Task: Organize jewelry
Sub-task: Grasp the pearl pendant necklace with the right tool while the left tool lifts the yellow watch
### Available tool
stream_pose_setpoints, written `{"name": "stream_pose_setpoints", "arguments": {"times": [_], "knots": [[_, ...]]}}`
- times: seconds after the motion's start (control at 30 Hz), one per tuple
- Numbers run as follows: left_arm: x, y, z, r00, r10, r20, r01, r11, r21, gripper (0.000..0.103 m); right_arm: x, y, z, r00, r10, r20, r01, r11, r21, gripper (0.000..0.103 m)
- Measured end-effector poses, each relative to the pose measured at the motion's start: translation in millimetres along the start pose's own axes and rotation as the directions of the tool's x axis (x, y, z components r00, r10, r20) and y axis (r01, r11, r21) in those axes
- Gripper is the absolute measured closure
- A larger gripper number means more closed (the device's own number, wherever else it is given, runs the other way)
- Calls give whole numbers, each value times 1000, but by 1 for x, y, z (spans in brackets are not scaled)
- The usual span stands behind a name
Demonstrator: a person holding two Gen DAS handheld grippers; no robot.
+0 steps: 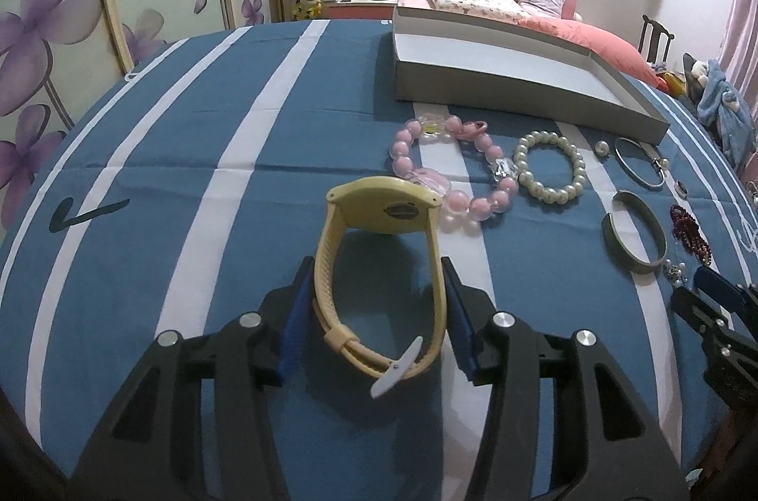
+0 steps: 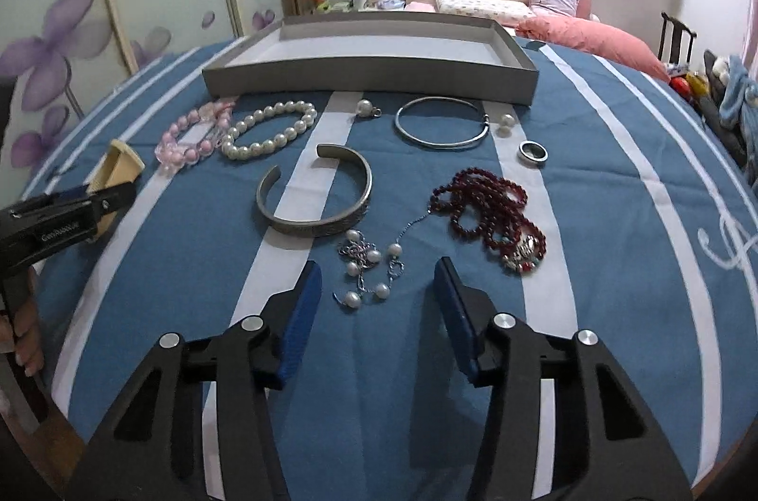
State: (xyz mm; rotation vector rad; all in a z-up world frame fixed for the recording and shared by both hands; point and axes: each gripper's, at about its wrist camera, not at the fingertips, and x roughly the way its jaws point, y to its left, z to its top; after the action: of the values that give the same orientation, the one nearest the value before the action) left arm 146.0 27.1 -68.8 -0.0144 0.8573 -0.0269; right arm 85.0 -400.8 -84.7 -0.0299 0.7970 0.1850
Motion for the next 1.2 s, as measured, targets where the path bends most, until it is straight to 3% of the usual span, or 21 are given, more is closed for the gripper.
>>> {"name": "stream_pose_setpoints", "arguments": {"times": [0.07,0.2,0.27,0.47,0.93,1.2], "knots": [[0,0,0,1000,-3,0,3,1000,-3,54,2,3,3,1000,-3,-8,3,1000,-16,62],[0,0,1,1000,-7,1,7,1000,-6,54,3,3,5,1000,9,-11,-9,1000,-23,87],[0,1,1,1000,-9,1,9,1000,-8,54,2,2,4,1000,21,-11,-21,999,-24,95],[0,1,1,1000,-8,1,8,1000,-7,54,-2,-8,0,999,39,5,-39,999,2,96],[-5,-1,-1,1000,-27,9,27,1000,-15,57,-33,-22,13,988,40,146,-44,999,27,96],[-25,-8,2,996,-50,81,50,999,-2,59,-49,-32,26,972,46,231,-55,998,32,96]]}}
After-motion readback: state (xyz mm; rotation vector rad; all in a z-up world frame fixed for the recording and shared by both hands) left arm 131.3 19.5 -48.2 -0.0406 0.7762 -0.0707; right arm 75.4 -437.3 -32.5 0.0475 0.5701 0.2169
